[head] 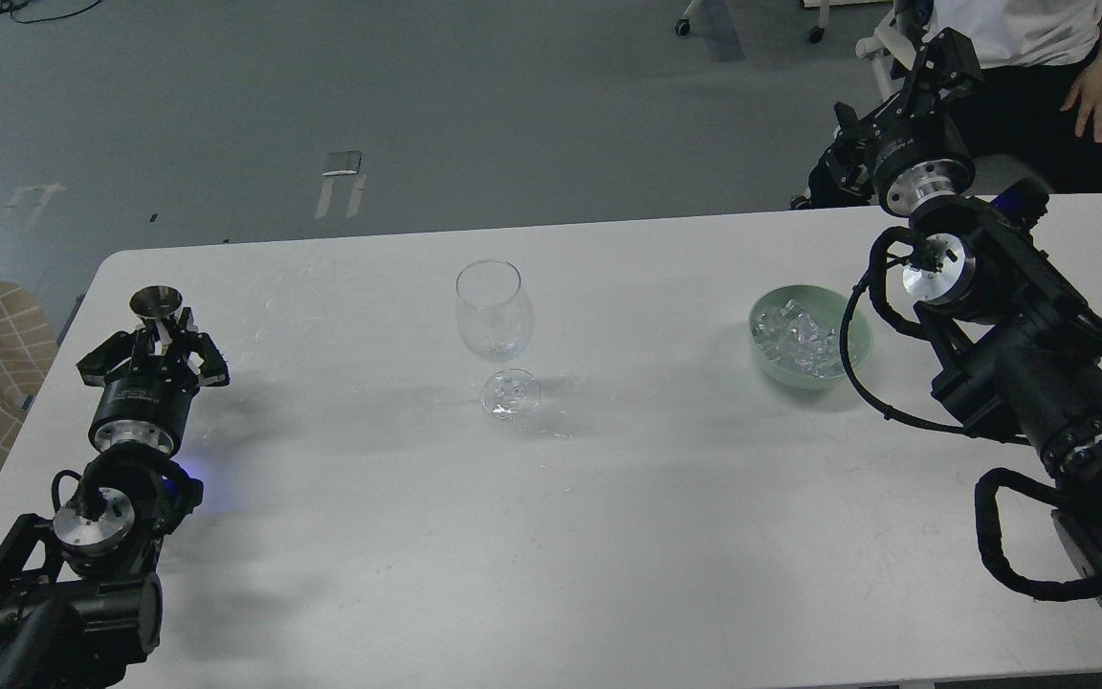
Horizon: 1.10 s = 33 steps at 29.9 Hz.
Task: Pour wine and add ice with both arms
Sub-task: 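Lift the jigger with the left gripper and carry it toward the glass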
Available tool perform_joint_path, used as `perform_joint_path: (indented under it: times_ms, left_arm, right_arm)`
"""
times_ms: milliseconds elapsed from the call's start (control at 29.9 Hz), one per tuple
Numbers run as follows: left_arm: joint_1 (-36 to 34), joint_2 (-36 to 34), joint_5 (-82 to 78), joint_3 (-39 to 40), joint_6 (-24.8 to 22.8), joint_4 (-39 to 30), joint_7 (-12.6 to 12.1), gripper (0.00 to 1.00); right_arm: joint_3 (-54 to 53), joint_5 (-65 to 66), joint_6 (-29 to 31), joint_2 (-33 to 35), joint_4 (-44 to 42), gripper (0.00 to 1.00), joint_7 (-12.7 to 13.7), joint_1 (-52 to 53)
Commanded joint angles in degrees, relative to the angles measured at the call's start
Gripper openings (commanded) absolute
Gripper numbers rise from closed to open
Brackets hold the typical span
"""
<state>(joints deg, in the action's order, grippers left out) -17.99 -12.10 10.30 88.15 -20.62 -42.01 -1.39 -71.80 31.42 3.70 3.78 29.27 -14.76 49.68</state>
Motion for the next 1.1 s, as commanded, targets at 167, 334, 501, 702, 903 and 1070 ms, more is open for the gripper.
perform_joint_path:
  times_ms: [167,334,501,702,903,1070]
  left_arm:
    - [1.55,-0.64,-0.10,-0.61,2.07,-8.52,-0.46,0.16]
    - [1.55,-0.90,-0.10,-0.26,8.22,-16.51,-0.64,0.15]
    - [1.20,-0.73,-0.10,0.18,13.22,-25.11,-0.64,0.15]
    - [1.03,-0.47,-0.02,-0.17,18.68,-32.07,-0.98,0.15]
    - [2.08,0.15,-0.10,-1.75,20.18,-34.89,-3.44,0.15]
    - [1.47,0.24,-0.10,-2.89,20.71,-36.21,-3.62,0.15]
  right_arm:
    - [-0.09,-0.13,0.00,0.17,0.18,1.00,0.00,-0.81]
    - [-0.36,-0.13,0.00,0.17,0.44,1.00,0.00,-1.61]
    - [-0.36,-0.22,0.08,0.78,0.53,1.00,0.00,-1.69]
    - [-0.36,-0.22,0.26,1.66,0.53,1.00,0.00,-2.13]
    - [-0.44,-0.30,0.43,1.67,0.62,1.00,0.00,-2.40]
    - [-0.44,-0.30,0.52,1.75,0.62,1.00,-0.09,-2.57]
